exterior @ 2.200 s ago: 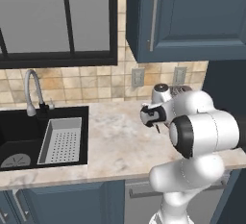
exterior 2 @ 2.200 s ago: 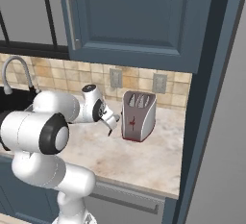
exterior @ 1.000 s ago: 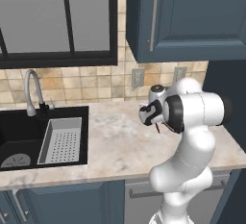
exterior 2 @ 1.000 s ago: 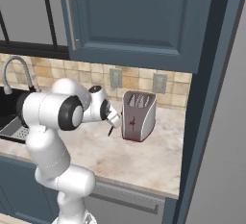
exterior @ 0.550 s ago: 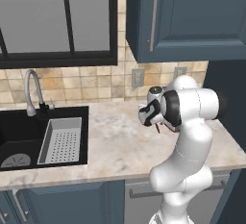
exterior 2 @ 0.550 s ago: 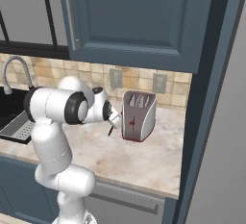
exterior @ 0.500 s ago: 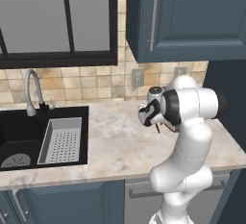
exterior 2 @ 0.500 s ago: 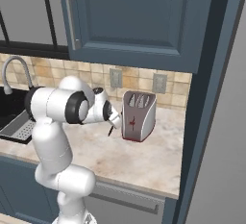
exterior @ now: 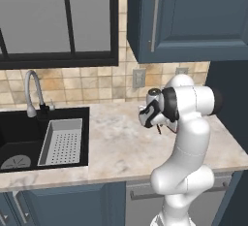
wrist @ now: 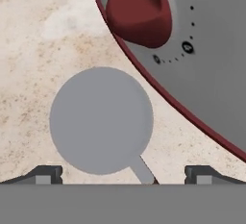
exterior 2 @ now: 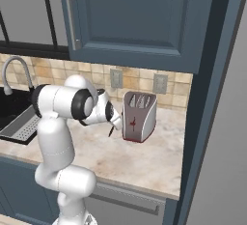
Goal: Organize the utensils by type. Pick up the wooden spoons from the counter and place them in the open cabinet. Then pick up the metallic utensils from the counter and place them in the open drawer.
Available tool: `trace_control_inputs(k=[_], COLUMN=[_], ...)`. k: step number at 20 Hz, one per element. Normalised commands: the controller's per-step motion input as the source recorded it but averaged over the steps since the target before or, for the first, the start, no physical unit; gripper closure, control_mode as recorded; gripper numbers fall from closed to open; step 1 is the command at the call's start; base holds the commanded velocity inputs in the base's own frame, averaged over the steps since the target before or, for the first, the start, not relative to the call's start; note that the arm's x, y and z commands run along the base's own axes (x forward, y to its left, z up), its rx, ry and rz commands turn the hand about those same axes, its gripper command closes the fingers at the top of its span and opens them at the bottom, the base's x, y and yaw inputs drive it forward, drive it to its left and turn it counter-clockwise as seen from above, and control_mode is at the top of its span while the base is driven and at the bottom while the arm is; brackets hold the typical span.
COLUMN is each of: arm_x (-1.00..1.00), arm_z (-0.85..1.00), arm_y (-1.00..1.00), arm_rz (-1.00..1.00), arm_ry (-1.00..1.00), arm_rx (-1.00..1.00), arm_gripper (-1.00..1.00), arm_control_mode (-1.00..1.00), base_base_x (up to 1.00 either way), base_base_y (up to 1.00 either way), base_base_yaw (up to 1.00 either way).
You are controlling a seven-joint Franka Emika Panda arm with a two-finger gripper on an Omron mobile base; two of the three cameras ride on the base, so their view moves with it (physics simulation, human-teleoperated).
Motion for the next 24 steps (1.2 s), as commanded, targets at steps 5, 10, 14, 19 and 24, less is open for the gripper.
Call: trace_control_inputs(k=[5, 10, 14, 19, 24], arm_x=[0.12, 0.01, -0.03, -0.22, -0.41], arm_z=[-0.23, -0.27, -0.34, -0.38, -0.44], arm_y=[0.0, 0.0, 0.01, 0.11, 0.15], arm_rz=[-0.02, -0.02, -0.01, 0.0, 0.0], arm_ry=[0.0, 0.0, 0.0, 0.0, 0.0], arm_rx=[0.0, 0.01, 0.04, 0.05, 0.07], arm_gripper=[-1.0, -1.0, 1.0, 1.0, 1.0], arm_control_mode=[-1.0, -1.0, -1.0, -1.0, -1.0], base_base_x=[0.0, 0.0, 0.0, 0.0, 0.0], base_base_y=[0.0, 0.0, 0.0, 0.0, 0.0], base_base_yaw=[0.0, 0.0, 0.0, 0.0, 0.0])
